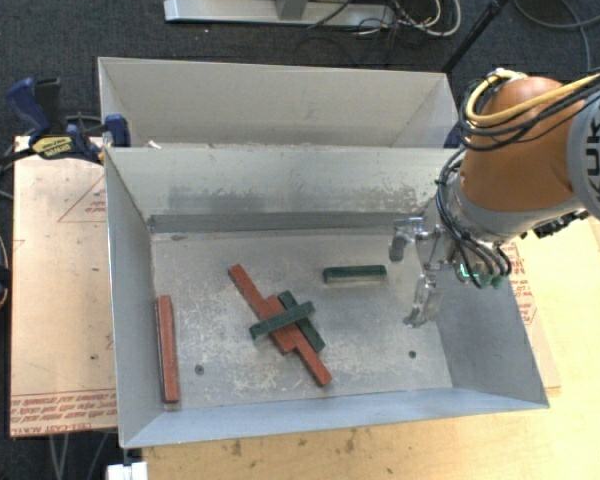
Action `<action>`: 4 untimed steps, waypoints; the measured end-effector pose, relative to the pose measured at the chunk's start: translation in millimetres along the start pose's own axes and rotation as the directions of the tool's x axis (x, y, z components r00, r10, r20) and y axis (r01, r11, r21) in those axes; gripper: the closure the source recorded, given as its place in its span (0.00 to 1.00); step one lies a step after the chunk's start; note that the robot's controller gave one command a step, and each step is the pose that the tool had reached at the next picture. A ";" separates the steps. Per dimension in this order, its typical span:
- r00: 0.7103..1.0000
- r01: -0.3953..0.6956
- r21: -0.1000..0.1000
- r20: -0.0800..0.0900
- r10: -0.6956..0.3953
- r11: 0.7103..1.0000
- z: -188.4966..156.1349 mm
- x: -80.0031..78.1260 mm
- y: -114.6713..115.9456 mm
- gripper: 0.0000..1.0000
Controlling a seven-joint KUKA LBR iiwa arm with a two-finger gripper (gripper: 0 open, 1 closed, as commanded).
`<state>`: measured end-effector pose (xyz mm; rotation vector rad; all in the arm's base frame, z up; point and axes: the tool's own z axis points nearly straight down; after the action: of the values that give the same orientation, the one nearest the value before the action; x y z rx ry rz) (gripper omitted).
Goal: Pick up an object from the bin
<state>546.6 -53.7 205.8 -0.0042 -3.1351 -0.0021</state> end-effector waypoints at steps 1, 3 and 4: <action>1.000 0.002 0.001 0.008 -0.002 1.000 -4.4 -1.6 0.2 0.00; 1.000 0.013 0.000 0.011 -0.013 1.000 51.1 -85.2 12.9 0.00; 0.998 -0.069 -0.001 0.009 0.069 0.998 77.1 -86.9 15.8 0.00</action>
Offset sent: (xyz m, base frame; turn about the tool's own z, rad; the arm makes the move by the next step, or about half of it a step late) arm 0.0851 0.0115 -0.0520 -0.1001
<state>633.0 -38.0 128.2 -0.1132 -3.1419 -0.0023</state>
